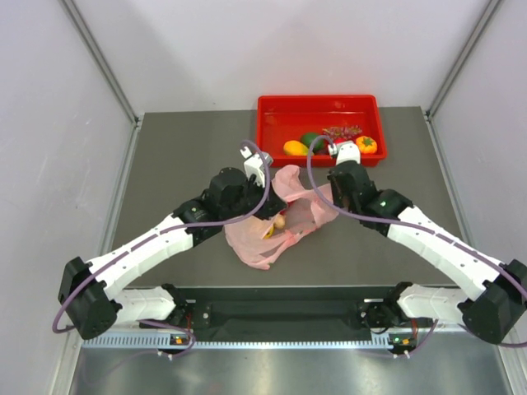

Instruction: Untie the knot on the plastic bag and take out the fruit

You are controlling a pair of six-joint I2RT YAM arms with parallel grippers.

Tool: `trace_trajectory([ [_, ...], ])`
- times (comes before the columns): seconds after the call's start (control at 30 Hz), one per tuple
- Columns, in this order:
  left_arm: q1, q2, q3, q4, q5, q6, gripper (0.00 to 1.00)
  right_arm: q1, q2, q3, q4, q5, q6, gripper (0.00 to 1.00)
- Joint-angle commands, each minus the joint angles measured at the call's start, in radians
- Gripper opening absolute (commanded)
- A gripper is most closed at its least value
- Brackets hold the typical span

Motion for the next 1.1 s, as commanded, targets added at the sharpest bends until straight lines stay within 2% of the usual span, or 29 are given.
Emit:
trace_trajectory([
  [0.0,0.019,-0.051,0.009,-0.004,-0.064,-0.04,0.0,-0.127,-0.036,0.015,-0.038,0.116,-0.148,0.25],
  [0.03,0.019,-0.05,0.009,0.013,-0.081,-0.055,0.0,-0.151,-0.035,0.02,-0.027,0.104,-0.16,0.35],
  [0.1,0.019,-0.045,0.01,0.031,-0.095,-0.066,0.0,-0.17,-0.027,0.048,-0.03,0.075,-0.183,0.46],
  [0.13,0.019,-0.042,0.009,0.036,-0.1,-0.078,0.0,-0.179,-0.022,0.061,-0.036,0.064,-0.185,0.55],
  [0.2,0.02,-0.041,0.007,0.05,-0.124,-0.091,0.0,-0.182,-0.021,0.097,-0.041,0.044,-0.193,0.64],
  [0.23,0.019,-0.038,0.007,0.053,-0.13,-0.1,0.0,-0.185,-0.022,0.107,-0.044,0.02,-0.196,0.71],
  [0.43,0.02,-0.054,0.006,0.08,-0.21,-0.128,0.0,-0.185,-0.188,0.147,-0.028,-0.371,-0.208,0.85],
  [0.5,0.02,-0.058,0.009,0.074,-0.219,-0.122,0.0,-0.185,-0.269,0.147,-0.045,-0.474,-0.208,0.86],
  [0.63,0.022,-0.065,0.01,0.068,-0.227,-0.109,0.0,-0.185,-0.392,0.164,-0.076,-0.566,-0.217,0.9],
  [0.67,0.023,-0.062,0.01,0.067,-0.227,-0.108,0.0,-0.185,-0.419,0.169,-0.08,-0.643,-0.219,0.9],
  [0.77,0.023,-0.054,0.015,0.066,-0.222,-0.105,0.0,-0.177,-0.417,0.173,-0.105,-0.802,-0.231,0.87],
  [0.83,0.025,-0.048,0.018,0.07,-0.212,-0.103,0.0,-0.15,-0.404,0.149,-0.096,-0.849,-0.237,0.84],
  [0.9,0.026,-0.042,0.027,0.07,-0.206,-0.1,0.0,-0.087,-0.398,0.108,-0.068,-0.89,-0.237,0.83],
  [0.97,0.026,-0.038,0.039,0.06,-0.199,-0.096,0.0,-0.012,-0.391,0.085,-0.019,-0.854,-0.236,0.84],
  [1.07,0.029,-0.036,0.049,0.054,-0.195,-0.088,0.0,0.234,-0.337,0.06,0.025,-0.73,-0.239,0.87],
])
